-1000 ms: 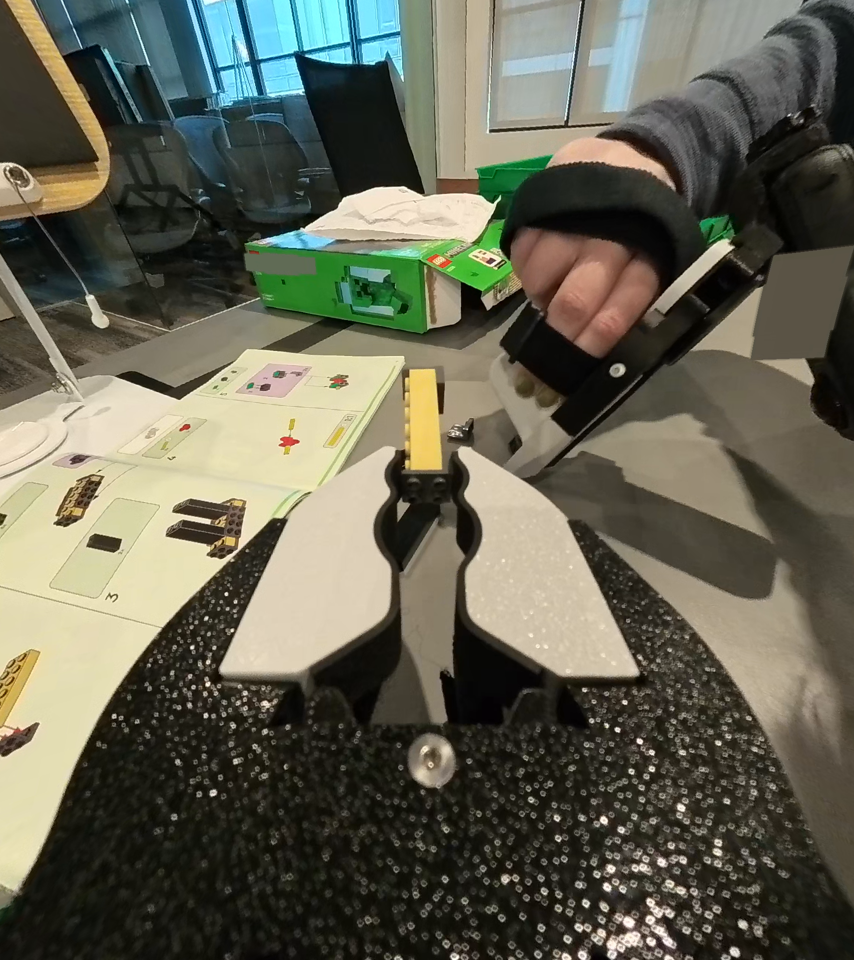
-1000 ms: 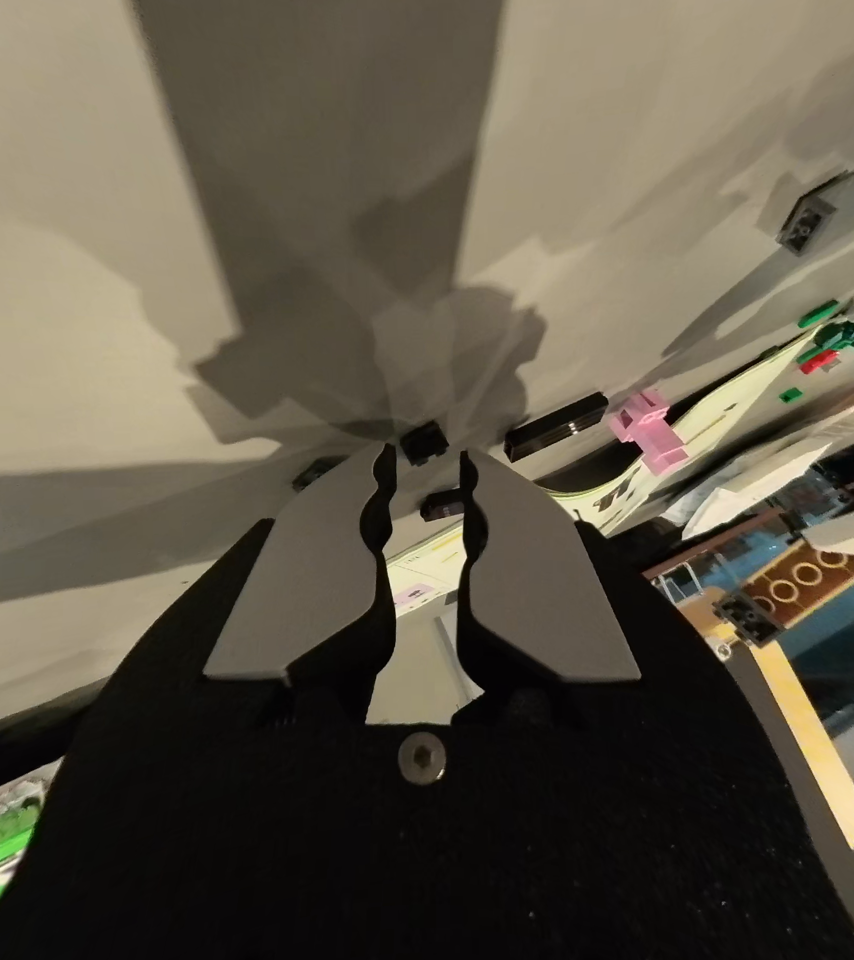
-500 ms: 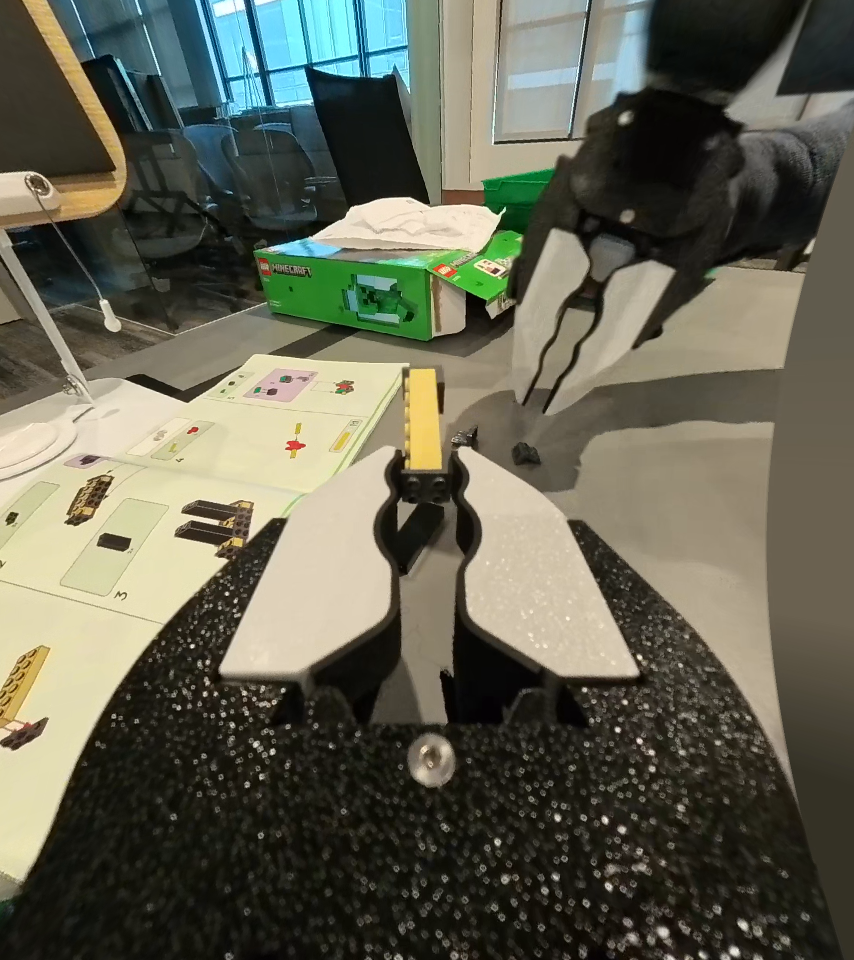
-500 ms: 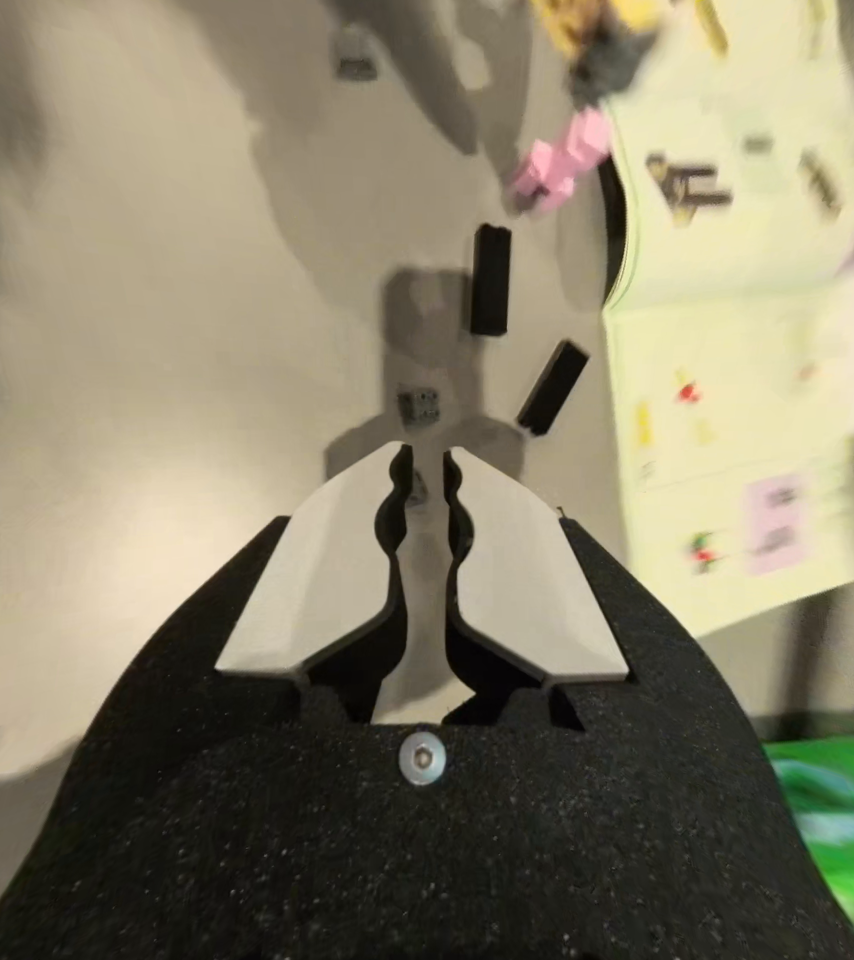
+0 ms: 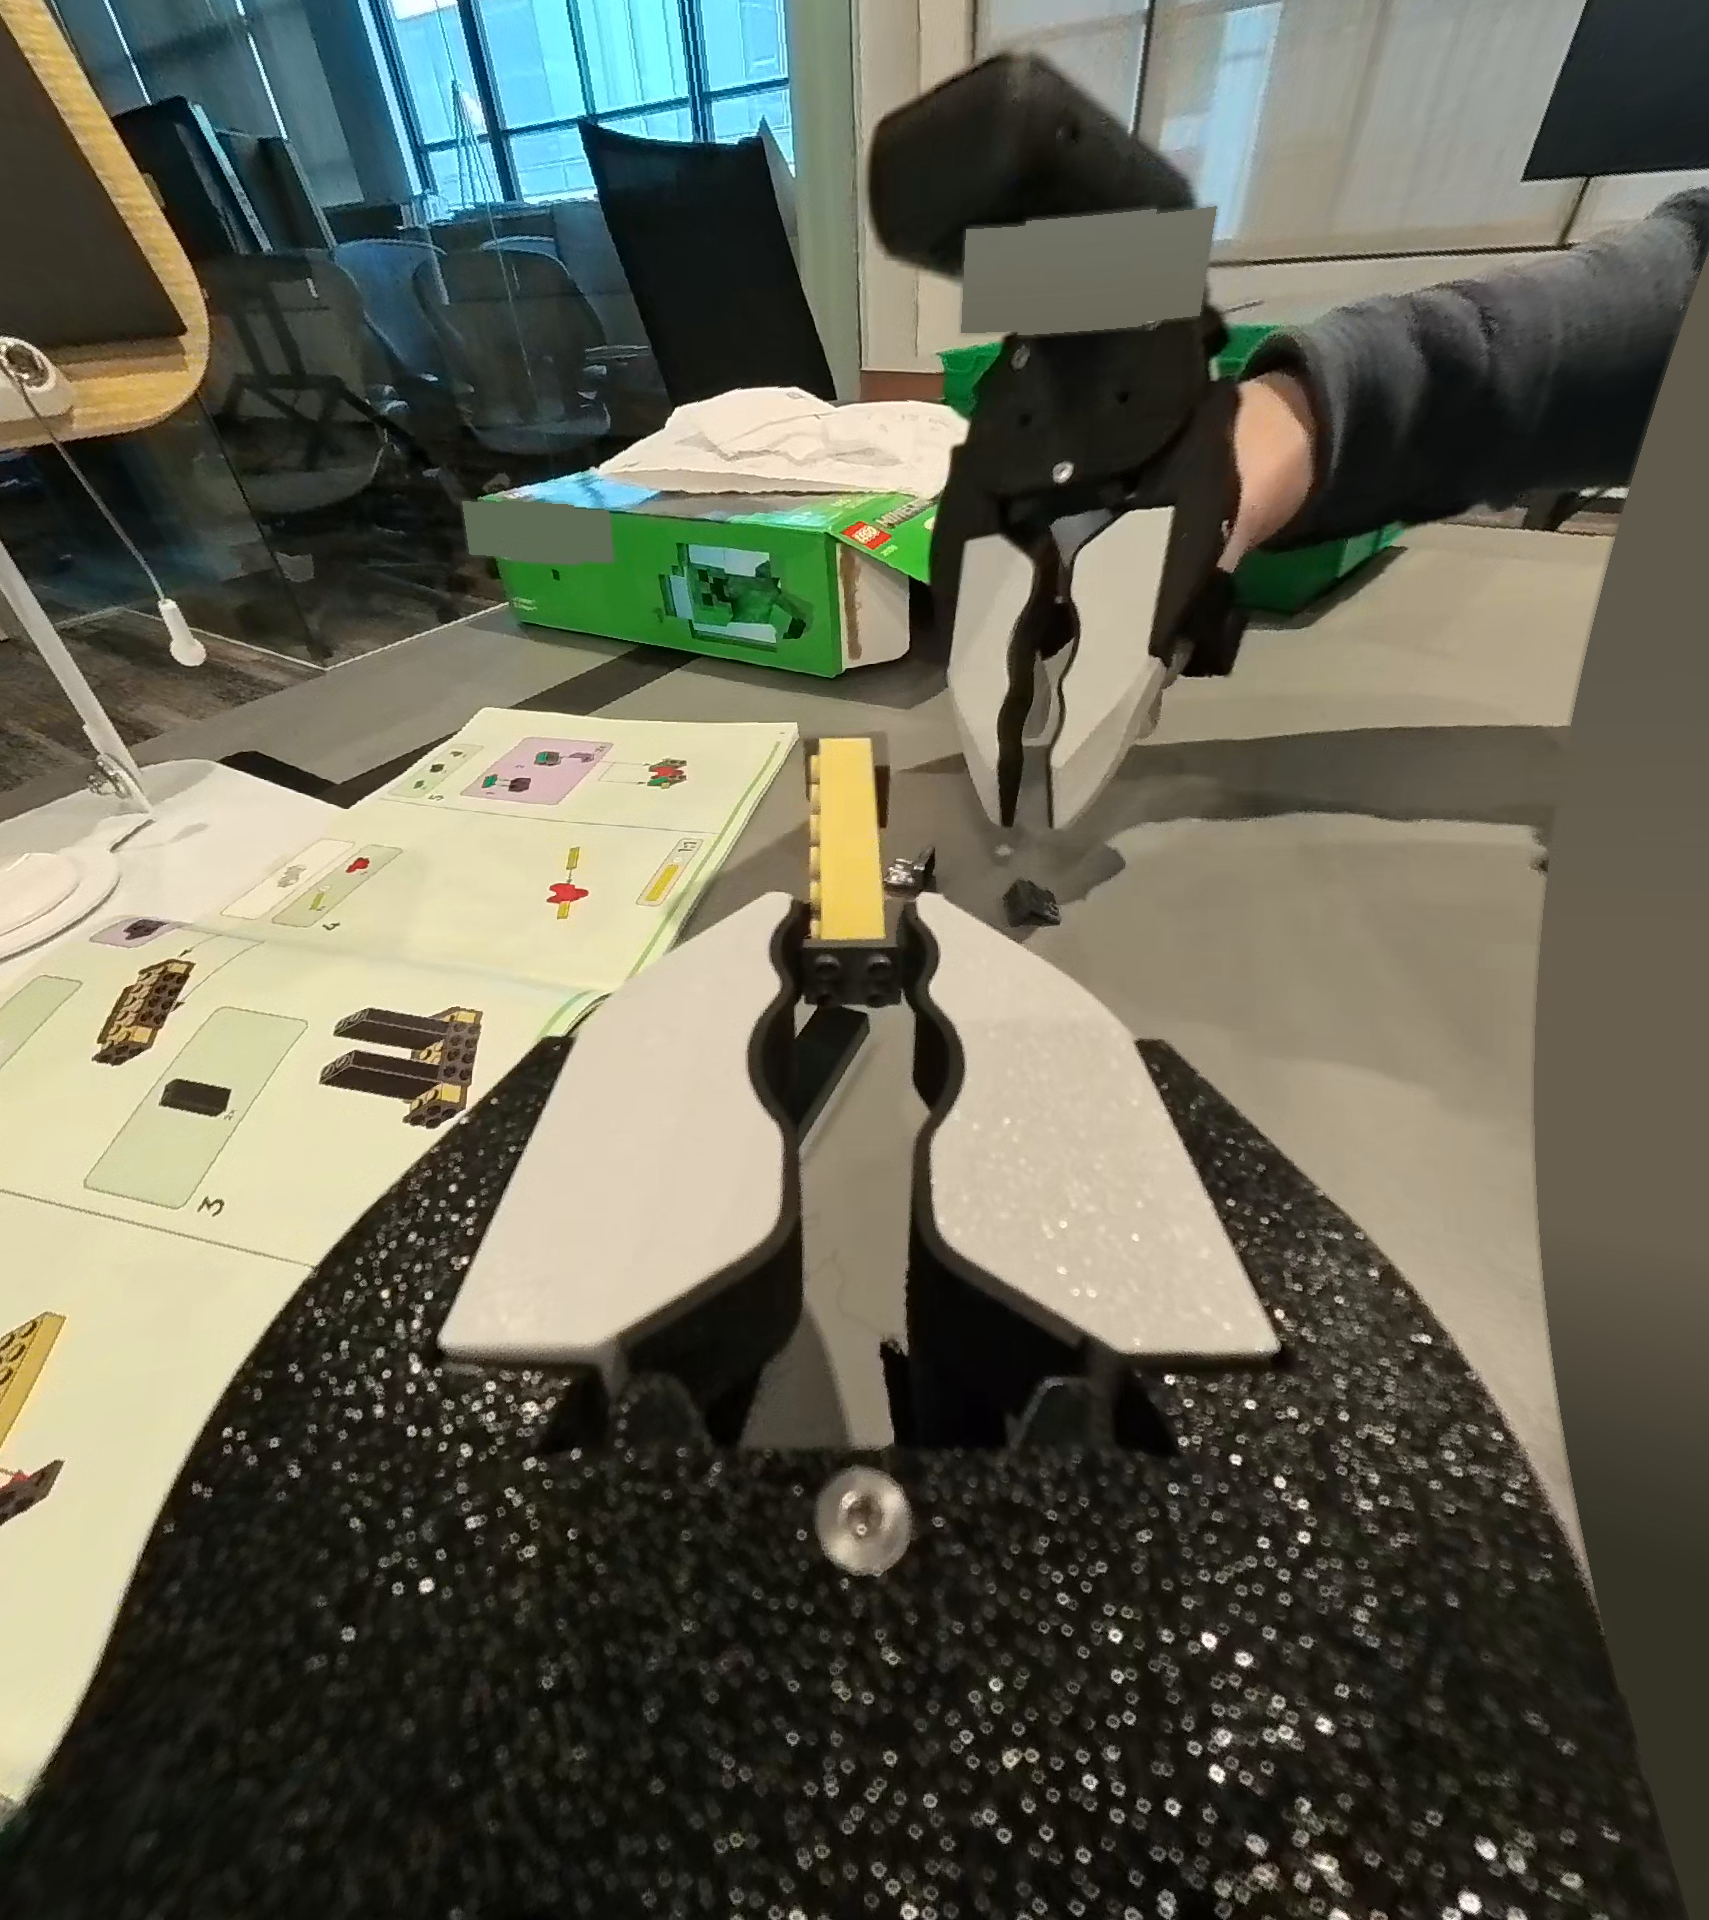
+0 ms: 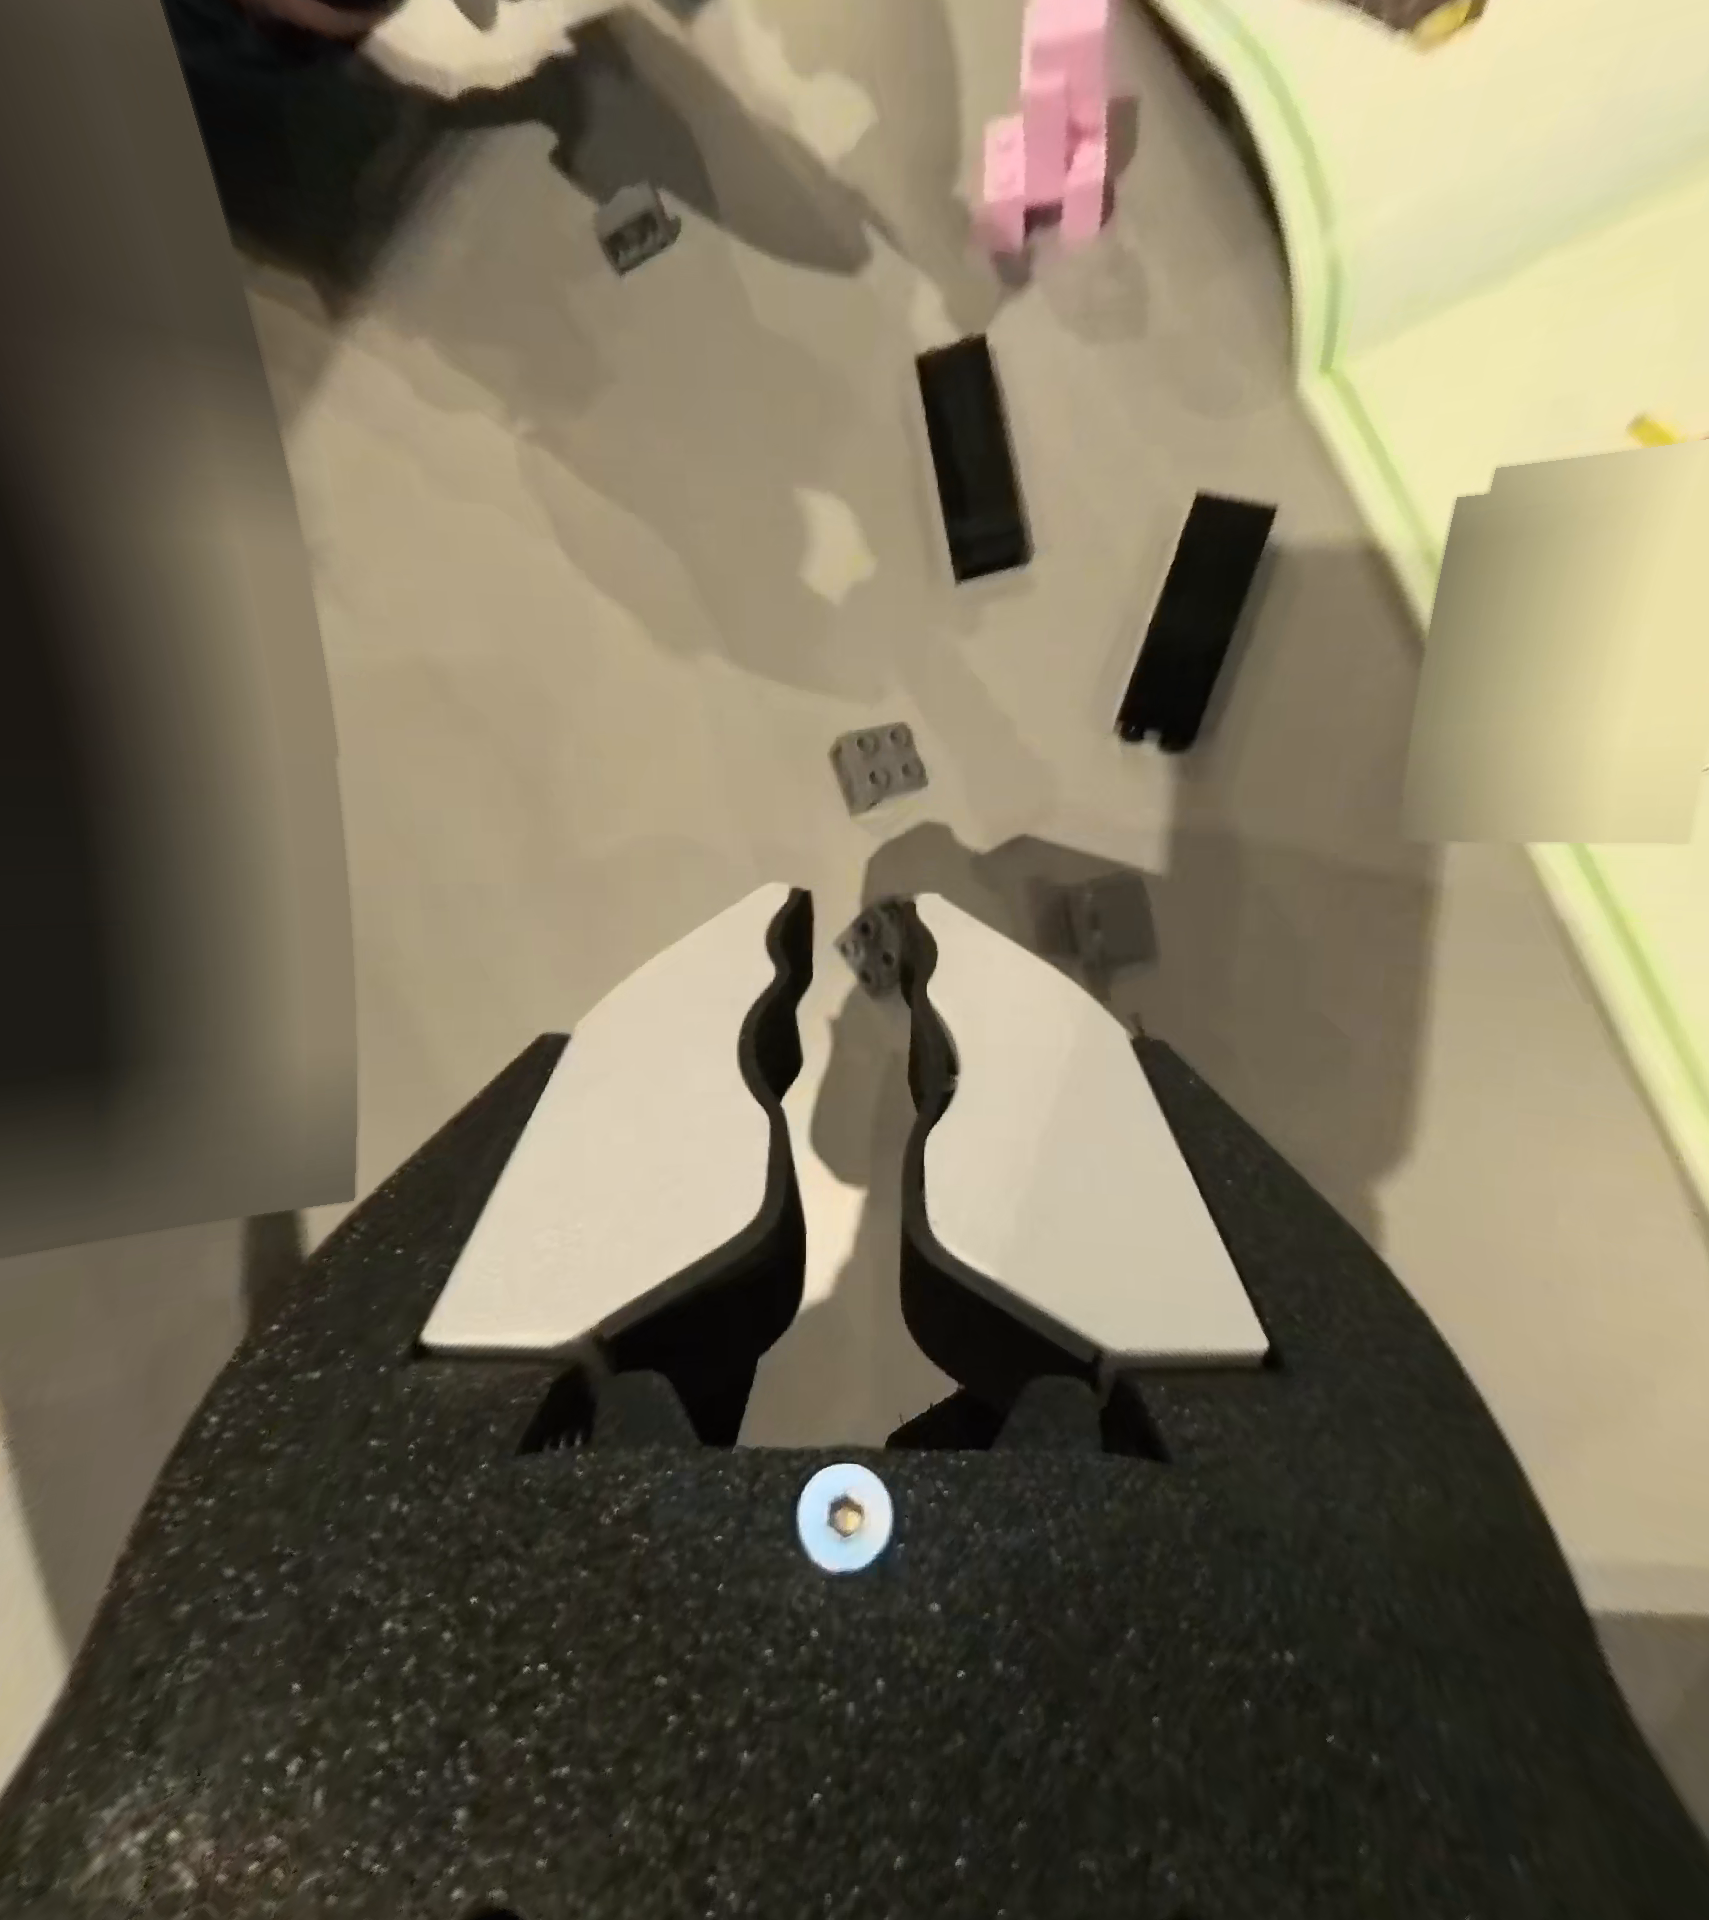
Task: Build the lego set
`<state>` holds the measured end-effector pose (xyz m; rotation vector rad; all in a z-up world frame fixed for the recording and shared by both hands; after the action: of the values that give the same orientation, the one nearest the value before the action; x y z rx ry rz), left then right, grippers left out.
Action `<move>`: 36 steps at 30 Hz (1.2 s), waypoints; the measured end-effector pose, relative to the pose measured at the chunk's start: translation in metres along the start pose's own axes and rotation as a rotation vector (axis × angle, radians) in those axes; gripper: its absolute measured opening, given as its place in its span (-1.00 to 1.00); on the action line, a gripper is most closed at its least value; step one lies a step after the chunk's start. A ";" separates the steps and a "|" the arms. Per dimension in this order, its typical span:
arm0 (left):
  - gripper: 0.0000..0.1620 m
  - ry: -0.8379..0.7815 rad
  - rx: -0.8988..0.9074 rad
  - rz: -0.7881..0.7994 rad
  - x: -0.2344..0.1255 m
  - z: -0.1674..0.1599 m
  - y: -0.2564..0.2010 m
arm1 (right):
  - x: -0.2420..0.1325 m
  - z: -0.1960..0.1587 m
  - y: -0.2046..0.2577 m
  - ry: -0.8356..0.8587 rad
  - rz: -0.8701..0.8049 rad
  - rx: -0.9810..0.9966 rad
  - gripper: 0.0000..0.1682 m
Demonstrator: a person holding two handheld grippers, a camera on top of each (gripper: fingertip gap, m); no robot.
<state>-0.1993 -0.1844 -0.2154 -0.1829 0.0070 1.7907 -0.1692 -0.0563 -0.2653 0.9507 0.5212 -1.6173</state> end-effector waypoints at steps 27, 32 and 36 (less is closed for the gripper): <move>-0.79 0.031 0.006 -0.016 0.002 -0.004 -0.003 | 0.032 0.019 -0.001 0.116 0.090 -0.049 -0.60; -0.79 0.045 -0.008 -0.021 0.003 -0.006 -0.003 | 0.040 0.014 -0.002 0.200 0.026 -0.193 -0.57; -0.79 0.047 -0.005 -0.024 0.003 -0.006 -0.004 | 0.045 0.010 -0.003 0.242 0.019 -0.231 -0.59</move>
<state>-0.1955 -0.1808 -0.2214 -0.2283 0.0339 1.7624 -0.1773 -0.0892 -0.2959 0.9770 0.8440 -1.3973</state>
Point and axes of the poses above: each gripper's, where its closed fingertips meet, x out along the fingers, z out of its top, y = z × x across the jaws, the point moved 1 cm from there along -x, back along the fingers, and after that the axes turned 8 degrees about -x, right-handed, at the moved point
